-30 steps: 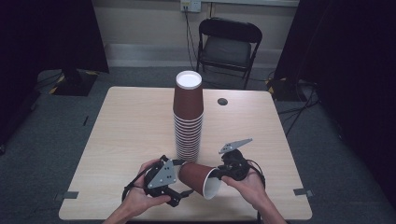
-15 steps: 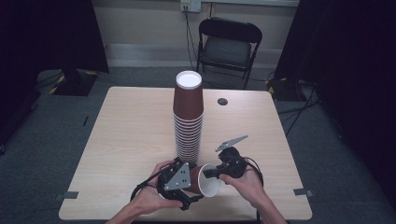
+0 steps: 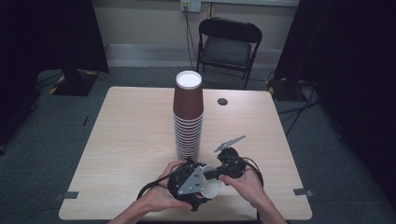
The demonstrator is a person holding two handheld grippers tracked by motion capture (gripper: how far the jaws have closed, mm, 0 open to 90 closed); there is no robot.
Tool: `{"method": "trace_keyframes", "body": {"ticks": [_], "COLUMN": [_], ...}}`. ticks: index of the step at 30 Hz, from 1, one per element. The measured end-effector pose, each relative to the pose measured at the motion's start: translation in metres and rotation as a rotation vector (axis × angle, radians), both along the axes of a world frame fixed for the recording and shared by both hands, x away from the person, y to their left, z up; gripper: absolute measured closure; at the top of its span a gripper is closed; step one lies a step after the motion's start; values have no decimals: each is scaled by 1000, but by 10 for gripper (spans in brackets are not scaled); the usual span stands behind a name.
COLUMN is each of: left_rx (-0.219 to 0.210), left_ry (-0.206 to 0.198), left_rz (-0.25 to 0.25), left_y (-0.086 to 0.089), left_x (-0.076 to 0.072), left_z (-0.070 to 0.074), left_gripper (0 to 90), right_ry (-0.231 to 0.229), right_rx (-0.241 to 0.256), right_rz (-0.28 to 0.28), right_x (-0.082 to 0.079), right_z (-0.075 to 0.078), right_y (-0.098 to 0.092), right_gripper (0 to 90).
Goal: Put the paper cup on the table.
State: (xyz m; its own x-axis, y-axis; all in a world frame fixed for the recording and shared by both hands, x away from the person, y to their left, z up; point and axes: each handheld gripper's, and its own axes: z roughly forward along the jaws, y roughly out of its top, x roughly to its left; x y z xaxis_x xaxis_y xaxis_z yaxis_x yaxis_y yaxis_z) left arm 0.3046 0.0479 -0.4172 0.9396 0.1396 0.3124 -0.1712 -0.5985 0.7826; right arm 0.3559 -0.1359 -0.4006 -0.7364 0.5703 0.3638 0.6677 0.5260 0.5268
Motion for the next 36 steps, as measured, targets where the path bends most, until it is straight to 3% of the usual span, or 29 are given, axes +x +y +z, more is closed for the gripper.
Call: {"method": "trace_keyframes", "body": {"ticks": [10, 19, 26, 29, 31, 34, 36], "left_rx": [12, -38, -120, -141, -142, -183, -181], "left_ry": [-24, -27, 45, 90, 99, 146, 155], "left_rz": [-9, 11, 49, 56, 63, 73, 79], "left_y": [-4, -2, 6, 10, 12, 13, 15], "left_x": [-3, -2, 4, 5, 6, 7, 8], "left_z": [-3, -4, -2, -3, -4, -5, -4], "left_gripper": [71, 96, 98, 97, 97, 96, 96], "right_ry": [25, 21, -11, -21, -24, -30, -38], "right_rx": [-27, -1, 15, 23, 30, 43, 58], "right_rz": [6, -22, -33, -30, -32, -33, -25], "right_x": [0, 1, 0, -1, -2, -3, -4], "right_z": [-4, -2, 1, 2, 3, 4, 5], "right_y": [4, 1, -1, -1, -2, -3, -4], "right_gripper": [879, 862, 785, 757, 744, 720, 700]}}
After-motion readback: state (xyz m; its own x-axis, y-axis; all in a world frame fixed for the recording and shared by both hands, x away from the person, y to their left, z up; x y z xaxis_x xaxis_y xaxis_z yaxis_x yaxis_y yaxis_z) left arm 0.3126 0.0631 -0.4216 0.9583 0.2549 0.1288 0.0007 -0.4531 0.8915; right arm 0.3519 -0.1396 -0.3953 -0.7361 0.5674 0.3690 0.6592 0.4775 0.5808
